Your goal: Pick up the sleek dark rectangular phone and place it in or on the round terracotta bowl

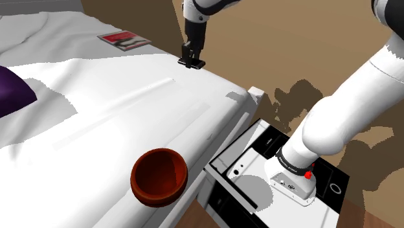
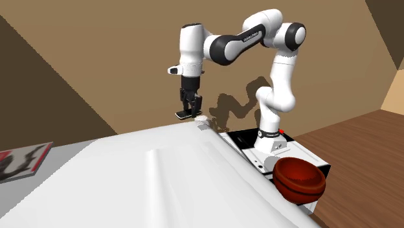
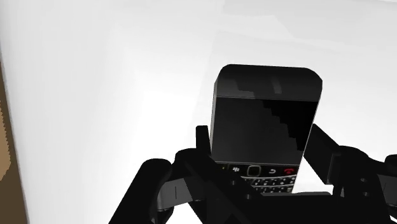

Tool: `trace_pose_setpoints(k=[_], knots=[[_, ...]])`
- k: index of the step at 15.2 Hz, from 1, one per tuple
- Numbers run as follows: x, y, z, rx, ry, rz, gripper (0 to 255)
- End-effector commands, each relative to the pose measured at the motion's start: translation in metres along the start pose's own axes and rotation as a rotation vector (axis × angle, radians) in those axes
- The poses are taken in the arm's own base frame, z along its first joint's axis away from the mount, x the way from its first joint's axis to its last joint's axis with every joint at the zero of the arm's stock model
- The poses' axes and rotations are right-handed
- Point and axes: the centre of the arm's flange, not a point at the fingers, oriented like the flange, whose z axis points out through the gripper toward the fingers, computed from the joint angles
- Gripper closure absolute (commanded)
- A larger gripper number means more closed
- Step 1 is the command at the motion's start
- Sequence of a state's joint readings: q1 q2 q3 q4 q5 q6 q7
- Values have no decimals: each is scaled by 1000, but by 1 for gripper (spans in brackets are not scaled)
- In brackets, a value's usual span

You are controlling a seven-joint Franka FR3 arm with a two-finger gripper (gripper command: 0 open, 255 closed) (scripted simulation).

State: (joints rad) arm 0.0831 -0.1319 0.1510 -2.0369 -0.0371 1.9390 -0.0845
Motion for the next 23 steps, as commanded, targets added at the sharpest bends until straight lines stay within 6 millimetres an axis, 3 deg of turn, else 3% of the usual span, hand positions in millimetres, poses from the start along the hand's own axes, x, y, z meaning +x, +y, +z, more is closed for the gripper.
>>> trace_pose_setpoints(k=[1, 23], knots=[[-10, -26, -2, 0, 0, 1, 255], [-108, -299, -24, 0, 0, 1, 255]])
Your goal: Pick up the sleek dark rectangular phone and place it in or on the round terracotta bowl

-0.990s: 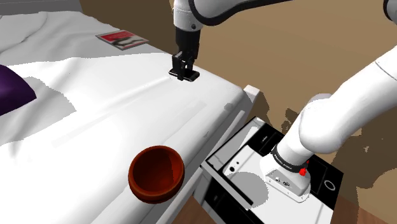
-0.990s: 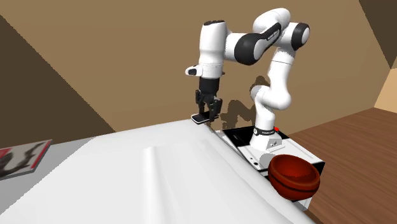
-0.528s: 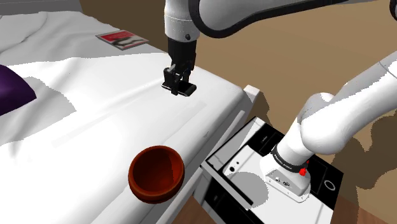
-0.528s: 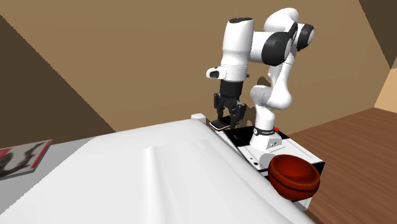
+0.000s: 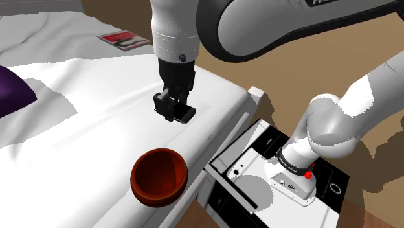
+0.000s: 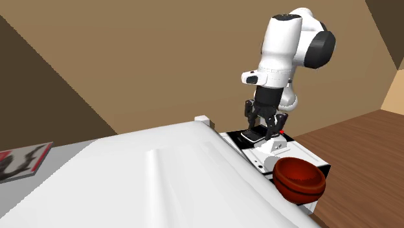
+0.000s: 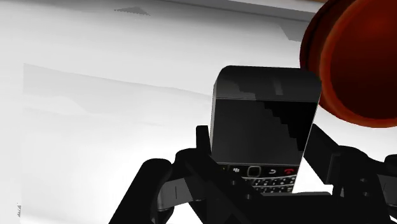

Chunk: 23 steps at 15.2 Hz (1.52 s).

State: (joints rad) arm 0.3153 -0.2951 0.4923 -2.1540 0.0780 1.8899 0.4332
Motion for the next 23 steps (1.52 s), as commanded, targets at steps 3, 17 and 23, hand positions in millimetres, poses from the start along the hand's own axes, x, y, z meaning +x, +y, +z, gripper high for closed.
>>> trace_pose_setpoints(k=[3, 17, 23], knots=[[-16, -49, -5, 0, 0, 2, 255], [-47, -136, 25, 0, 0, 2, 255], [-48, -138, 57, 0, 0, 2, 255]])
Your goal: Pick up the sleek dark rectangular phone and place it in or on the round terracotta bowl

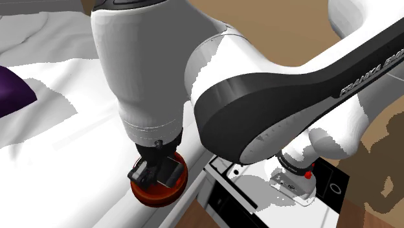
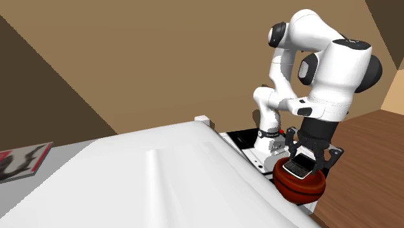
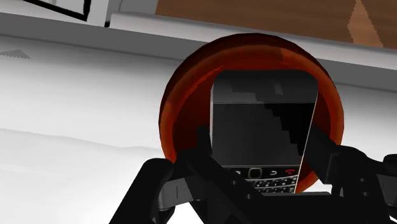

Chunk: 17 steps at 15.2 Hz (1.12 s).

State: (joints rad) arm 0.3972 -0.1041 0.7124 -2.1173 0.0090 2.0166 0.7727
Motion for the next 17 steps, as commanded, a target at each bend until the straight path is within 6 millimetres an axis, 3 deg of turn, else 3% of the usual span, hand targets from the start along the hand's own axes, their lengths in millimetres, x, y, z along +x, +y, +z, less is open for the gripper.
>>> trace_pose_setpoints(k=[1, 9, 10, 15, 17], knots=[[0, -1, 10, 0, 1, 0, 255], [0, -1, 12, 0, 1, 0, 255], [0, -1, 12, 0, 1, 0, 0], [0, -1, 12, 0, 1, 0, 0], [0, -1, -14, 0, 1, 0, 0]])
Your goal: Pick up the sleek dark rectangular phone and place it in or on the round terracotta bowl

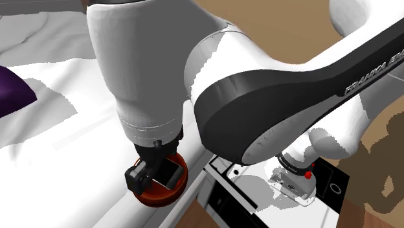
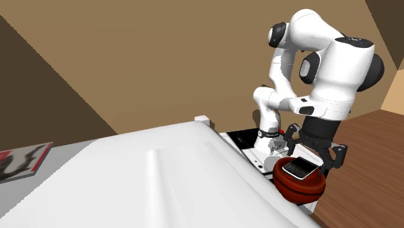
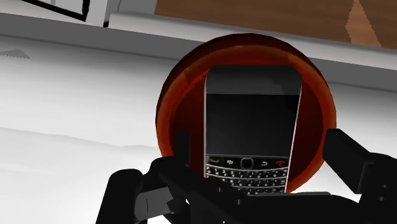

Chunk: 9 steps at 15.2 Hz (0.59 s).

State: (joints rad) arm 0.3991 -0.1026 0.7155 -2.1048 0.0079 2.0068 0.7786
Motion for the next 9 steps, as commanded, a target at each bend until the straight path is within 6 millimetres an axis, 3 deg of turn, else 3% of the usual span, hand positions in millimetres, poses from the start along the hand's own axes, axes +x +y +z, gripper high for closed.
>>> trace_pose_setpoints(k=[1, 2, 9], knots=[[0, 2, -23, -1, -1, 0, 0], [0, 2, -33, -1, -1, 0, 0], [0, 2, -33, -1, -1, 0, 0]])
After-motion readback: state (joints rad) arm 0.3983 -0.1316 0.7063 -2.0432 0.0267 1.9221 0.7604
